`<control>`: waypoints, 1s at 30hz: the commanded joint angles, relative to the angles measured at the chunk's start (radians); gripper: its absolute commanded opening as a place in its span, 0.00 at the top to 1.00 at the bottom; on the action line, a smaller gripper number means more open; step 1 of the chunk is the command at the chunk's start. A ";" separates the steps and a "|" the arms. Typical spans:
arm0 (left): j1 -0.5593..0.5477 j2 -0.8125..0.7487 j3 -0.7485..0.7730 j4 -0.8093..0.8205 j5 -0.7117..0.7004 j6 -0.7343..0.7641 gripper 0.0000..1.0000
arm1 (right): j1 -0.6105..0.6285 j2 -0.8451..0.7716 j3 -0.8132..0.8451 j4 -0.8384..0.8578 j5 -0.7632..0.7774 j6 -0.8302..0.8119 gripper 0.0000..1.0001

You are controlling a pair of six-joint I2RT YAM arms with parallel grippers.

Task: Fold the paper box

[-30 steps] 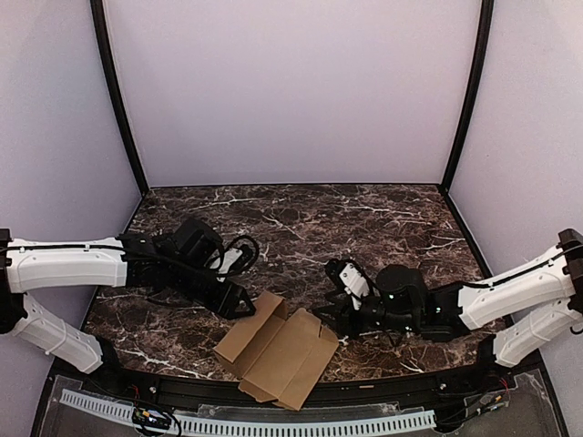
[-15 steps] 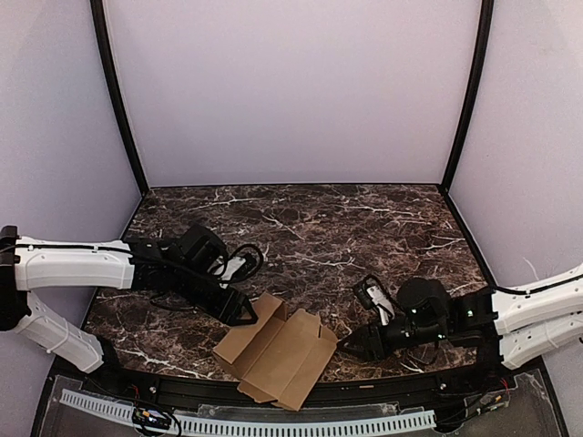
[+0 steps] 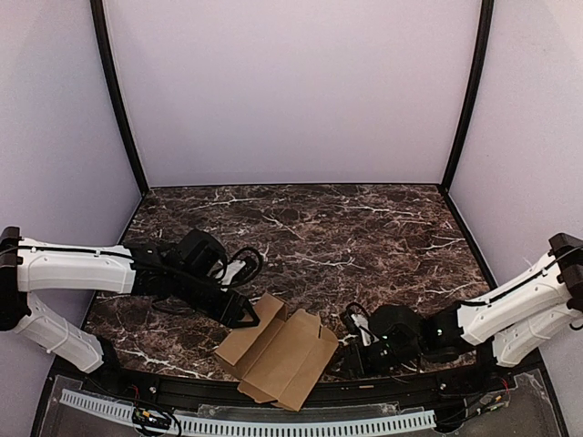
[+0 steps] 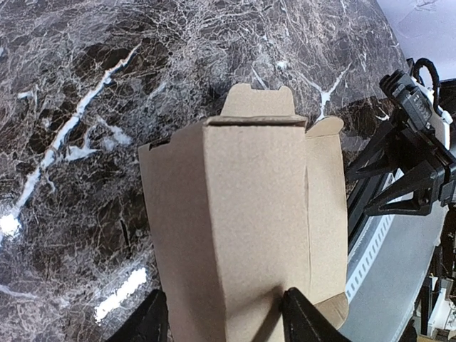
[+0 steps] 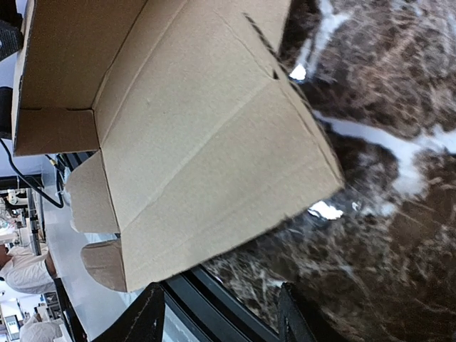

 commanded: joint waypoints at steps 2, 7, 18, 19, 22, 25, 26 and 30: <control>0.003 -0.010 -0.031 -0.025 0.002 -0.011 0.46 | 0.005 0.090 0.074 0.072 0.000 -0.014 0.47; 0.002 -0.004 -0.028 -0.022 0.005 -0.013 0.46 | -0.011 0.123 0.089 0.134 0.001 -0.060 0.47; 0.002 -0.001 -0.026 -0.015 0.008 -0.024 0.47 | -0.053 0.179 0.140 0.255 -0.021 -0.155 0.54; 0.003 -0.003 -0.027 -0.015 0.010 -0.025 0.47 | -0.056 0.182 0.146 0.256 -0.022 -0.160 0.55; 0.002 -0.009 -0.029 -0.013 0.009 -0.028 0.47 | -0.064 0.185 0.156 0.266 -0.020 -0.170 0.59; 0.002 -0.010 -0.035 -0.010 0.009 -0.031 0.47 | -0.070 0.184 0.171 0.252 -0.019 -0.184 0.62; 0.002 -0.011 -0.037 -0.010 0.009 -0.033 0.47 | -0.071 0.186 0.177 0.237 -0.019 -0.187 0.63; 0.002 -0.017 -0.040 -0.009 0.004 -0.035 0.47 | -0.072 0.196 0.195 0.161 -0.022 -0.184 0.63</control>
